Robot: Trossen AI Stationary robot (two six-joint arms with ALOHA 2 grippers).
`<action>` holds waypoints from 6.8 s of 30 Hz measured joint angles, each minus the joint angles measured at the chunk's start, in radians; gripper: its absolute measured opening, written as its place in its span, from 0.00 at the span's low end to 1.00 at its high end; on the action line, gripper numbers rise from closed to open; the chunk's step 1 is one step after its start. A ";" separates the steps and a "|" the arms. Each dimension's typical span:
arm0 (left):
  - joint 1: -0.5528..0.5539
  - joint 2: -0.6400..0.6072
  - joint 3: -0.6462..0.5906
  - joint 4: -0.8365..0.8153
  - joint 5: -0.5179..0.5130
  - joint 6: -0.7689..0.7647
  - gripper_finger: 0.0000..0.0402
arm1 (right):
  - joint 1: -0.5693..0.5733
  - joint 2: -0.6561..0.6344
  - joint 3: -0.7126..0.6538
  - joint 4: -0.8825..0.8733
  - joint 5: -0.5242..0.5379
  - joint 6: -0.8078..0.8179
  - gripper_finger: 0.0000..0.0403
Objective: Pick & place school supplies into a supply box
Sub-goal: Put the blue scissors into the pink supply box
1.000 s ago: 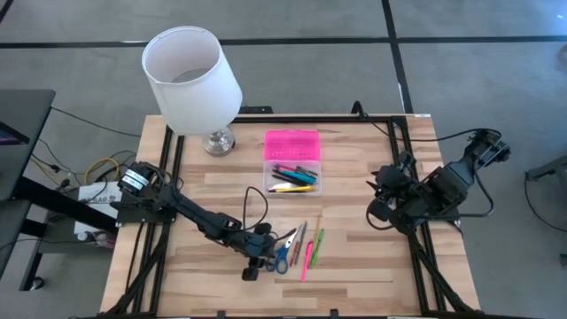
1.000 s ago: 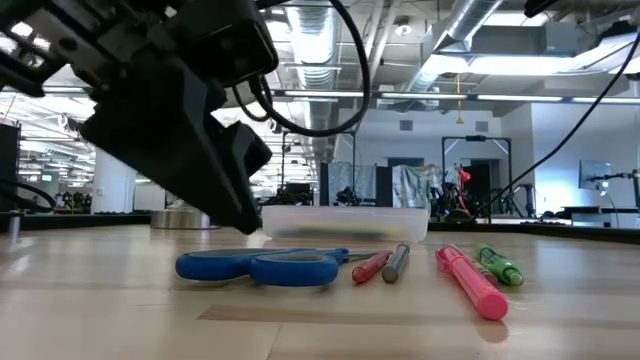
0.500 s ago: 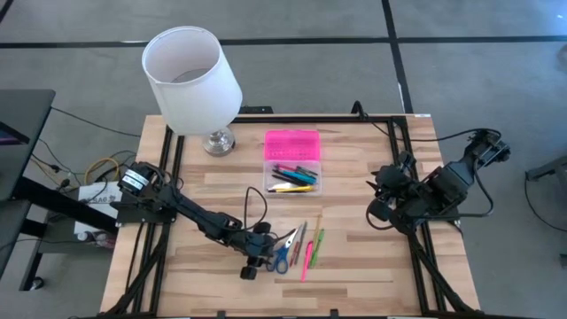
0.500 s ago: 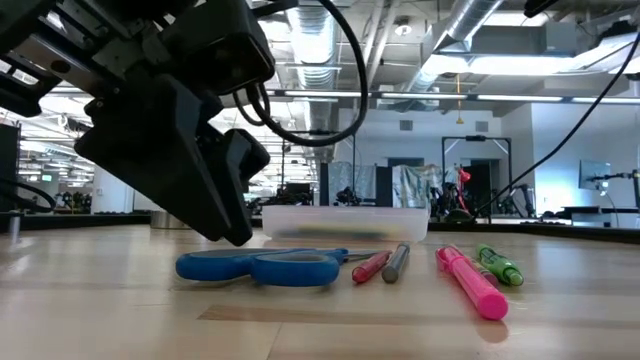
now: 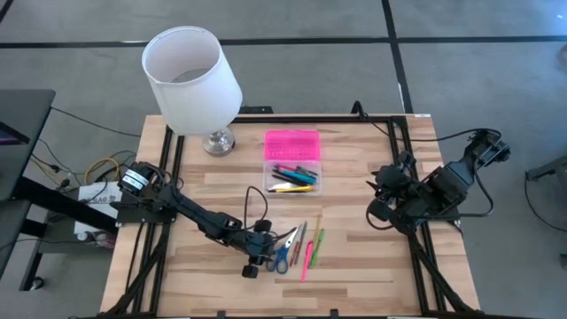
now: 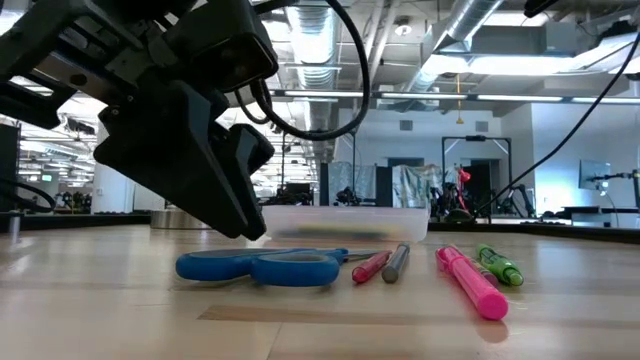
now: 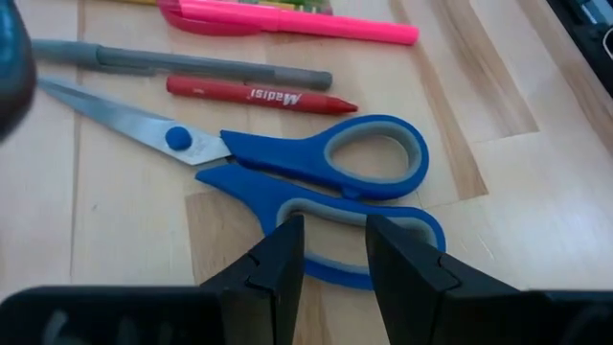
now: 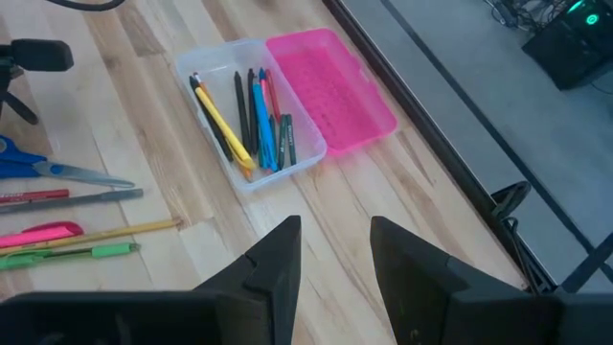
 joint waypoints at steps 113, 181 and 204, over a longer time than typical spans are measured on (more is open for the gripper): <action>0.032 -0.079 0.092 -0.519 -0.193 0.309 0.27 | 0.012 0.000 -0.066 0.028 0.018 0.052 0.30; 0.205 -0.001 0.140 -0.527 -0.194 0.077 0.72 | 0.010 0.000 -0.066 0.009 0.016 0.052 0.30; 0.237 -0.002 0.139 -0.574 0.006 0.013 0.45 | 0.033 0.000 -0.066 0.046 0.012 0.078 0.30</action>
